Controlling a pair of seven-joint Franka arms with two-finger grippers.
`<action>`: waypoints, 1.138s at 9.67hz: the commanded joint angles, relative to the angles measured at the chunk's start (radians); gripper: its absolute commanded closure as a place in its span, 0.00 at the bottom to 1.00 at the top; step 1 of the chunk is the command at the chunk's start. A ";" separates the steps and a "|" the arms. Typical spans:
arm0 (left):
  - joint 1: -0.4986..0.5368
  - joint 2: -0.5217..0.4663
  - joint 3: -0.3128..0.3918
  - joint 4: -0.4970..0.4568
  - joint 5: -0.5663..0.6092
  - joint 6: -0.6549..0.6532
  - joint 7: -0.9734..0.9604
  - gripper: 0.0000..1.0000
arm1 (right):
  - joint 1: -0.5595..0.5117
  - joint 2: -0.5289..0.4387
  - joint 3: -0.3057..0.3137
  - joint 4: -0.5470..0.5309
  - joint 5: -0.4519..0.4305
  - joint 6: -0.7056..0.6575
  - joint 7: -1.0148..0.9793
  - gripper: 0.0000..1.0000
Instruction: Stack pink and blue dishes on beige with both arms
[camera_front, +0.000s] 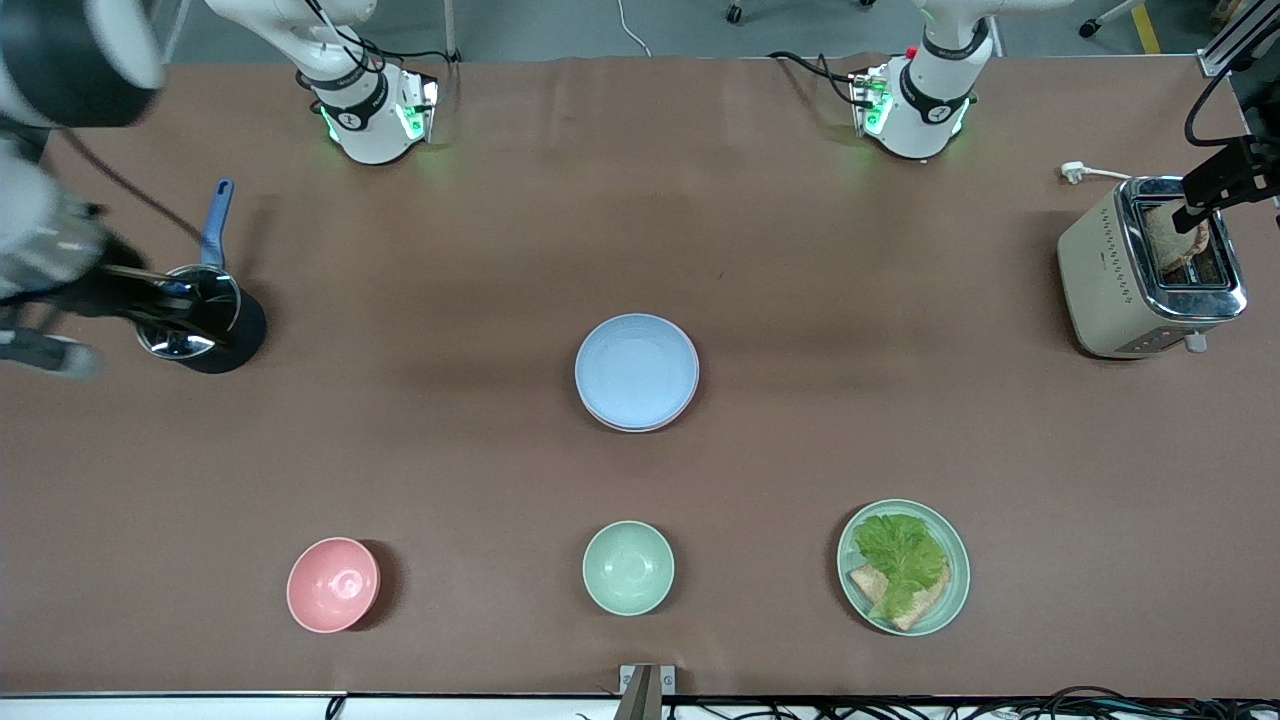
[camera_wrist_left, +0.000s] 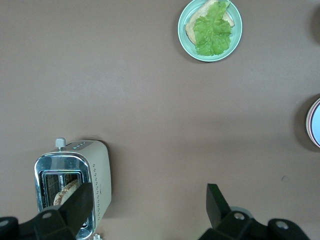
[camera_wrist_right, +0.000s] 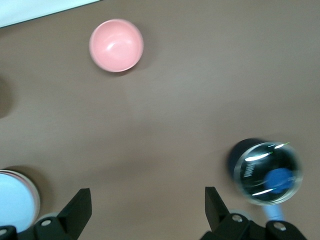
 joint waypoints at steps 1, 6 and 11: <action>0.006 0.001 -0.014 -0.022 -0.014 -0.030 -0.042 0.00 | 0.012 -0.081 -0.100 -0.008 -0.011 -0.058 -0.126 0.00; 0.007 0.004 -0.039 -0.025 -0.048 -0.030 -0.065 0.00 | 0.007 -0.114 -0.135 -0.014 0.003 -0.079 -0.200 0.00; 0.007 0.004 -0.054 -0.025 -0.016 -0.024 -0.056 0.00 | -0.028 -0.114 -0.122 -0.017 0.041 -0.098 -0.206 0.00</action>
